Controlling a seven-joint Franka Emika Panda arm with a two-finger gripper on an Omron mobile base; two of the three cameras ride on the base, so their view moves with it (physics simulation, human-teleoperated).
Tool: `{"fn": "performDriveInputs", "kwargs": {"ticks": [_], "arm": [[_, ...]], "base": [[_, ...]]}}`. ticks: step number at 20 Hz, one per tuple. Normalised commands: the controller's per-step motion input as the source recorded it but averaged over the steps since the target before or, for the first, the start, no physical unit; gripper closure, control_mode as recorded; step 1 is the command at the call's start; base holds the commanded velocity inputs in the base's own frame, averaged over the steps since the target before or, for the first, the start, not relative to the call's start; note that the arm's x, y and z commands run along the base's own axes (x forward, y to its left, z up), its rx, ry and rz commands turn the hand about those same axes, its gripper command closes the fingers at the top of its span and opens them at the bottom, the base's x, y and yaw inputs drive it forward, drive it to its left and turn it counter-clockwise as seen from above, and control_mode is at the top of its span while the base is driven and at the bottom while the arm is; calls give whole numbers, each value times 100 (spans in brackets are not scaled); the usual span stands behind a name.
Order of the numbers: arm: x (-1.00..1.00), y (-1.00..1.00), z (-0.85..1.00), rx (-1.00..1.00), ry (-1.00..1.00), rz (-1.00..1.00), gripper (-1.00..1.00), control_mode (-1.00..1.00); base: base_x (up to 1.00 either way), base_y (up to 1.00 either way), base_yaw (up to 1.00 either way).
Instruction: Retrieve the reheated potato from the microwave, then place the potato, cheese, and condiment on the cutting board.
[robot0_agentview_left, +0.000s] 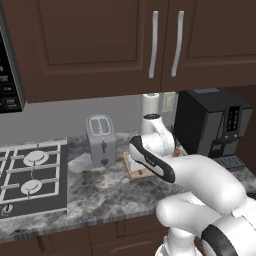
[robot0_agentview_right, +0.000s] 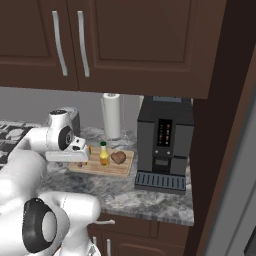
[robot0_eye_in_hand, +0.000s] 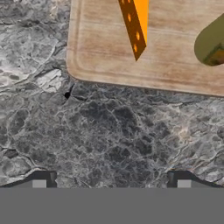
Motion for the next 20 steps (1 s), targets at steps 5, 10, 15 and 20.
{"fn": "performDriveInputs", "kwargs": {"ticks": [5,10,15,20], "arm": [[-62,-2,24,0,-1,-4,-100,-100],[-63,-2,22,0,-1,-5,-100,-100],[-57,0,26,0,0,-5,-100,-100],[-56,0,26,0,0,-4,-100,-100]], "base": [[0,0,0],[0,0,0],[0,0,0],[0,0,0]]}}
